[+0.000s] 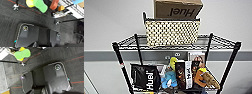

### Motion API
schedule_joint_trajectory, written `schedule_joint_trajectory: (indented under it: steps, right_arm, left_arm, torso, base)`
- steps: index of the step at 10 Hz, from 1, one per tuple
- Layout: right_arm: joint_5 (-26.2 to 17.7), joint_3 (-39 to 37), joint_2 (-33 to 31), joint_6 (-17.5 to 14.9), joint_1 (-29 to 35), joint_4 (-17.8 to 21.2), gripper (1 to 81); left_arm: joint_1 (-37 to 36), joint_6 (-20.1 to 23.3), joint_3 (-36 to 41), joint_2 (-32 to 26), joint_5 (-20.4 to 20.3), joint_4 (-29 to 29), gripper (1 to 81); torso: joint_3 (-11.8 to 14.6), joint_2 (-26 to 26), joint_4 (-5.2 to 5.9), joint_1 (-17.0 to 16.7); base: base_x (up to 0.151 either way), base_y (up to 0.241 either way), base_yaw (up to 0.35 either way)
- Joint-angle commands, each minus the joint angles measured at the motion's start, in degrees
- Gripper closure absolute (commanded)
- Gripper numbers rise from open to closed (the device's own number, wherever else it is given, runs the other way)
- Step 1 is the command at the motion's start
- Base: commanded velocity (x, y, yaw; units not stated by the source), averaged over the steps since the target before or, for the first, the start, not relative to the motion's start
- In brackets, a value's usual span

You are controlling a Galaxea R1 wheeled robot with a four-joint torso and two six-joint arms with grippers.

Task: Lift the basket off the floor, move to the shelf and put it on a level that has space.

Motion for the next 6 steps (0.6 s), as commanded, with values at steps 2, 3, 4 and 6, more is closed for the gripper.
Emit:
schedule_joint_trajectory:
  steps: [2, 3, 4, 6]
  right_arm:
    - [-1.54, -4.51, 4.89, -3.76, 0.03, 0.42, 1.0]
    - [-1.46, -7.06, 7.0, -4.46, -0.58, 0.42, 1.0]
    - [-1.46, -10.02, 9.45, -5.77, -1.11, 0.33, 1.0]
    - [-1.54, -15.13, 12.97, -6.57, -1.9, -0.02, 1.0]
  left_arm:
    - [-0.41, -0.08, -6.33, 5.03, 2.28, 4.14, 1.0]
    - [-0.07, 0.01, -8.63, 6.97, 2.37, 4.23, 1.0]
    - [0.64, 0.01, -12.29, 9.85, 2.37, 4.83, 1.0]
    - [2.22, 0.01, -17.31, 13.99, 2.28, 5.89, 1.0]
  torso:
    - [0.0, 0.0, 0.0, -0.02]
    - [0.02, -0.02, 0.0, -0.04]
    - [0.02, -0.04, 0.0, -0.04]
    - [0.05, -0.04, 0.0, -0.04]
  base:
    - [0.0, 0.0, 0.0]
    - [0.0, 0.0, 0.0]
    - [0.0, 0.0, 0.0]
    - [0.0, 0.0, 0.0]
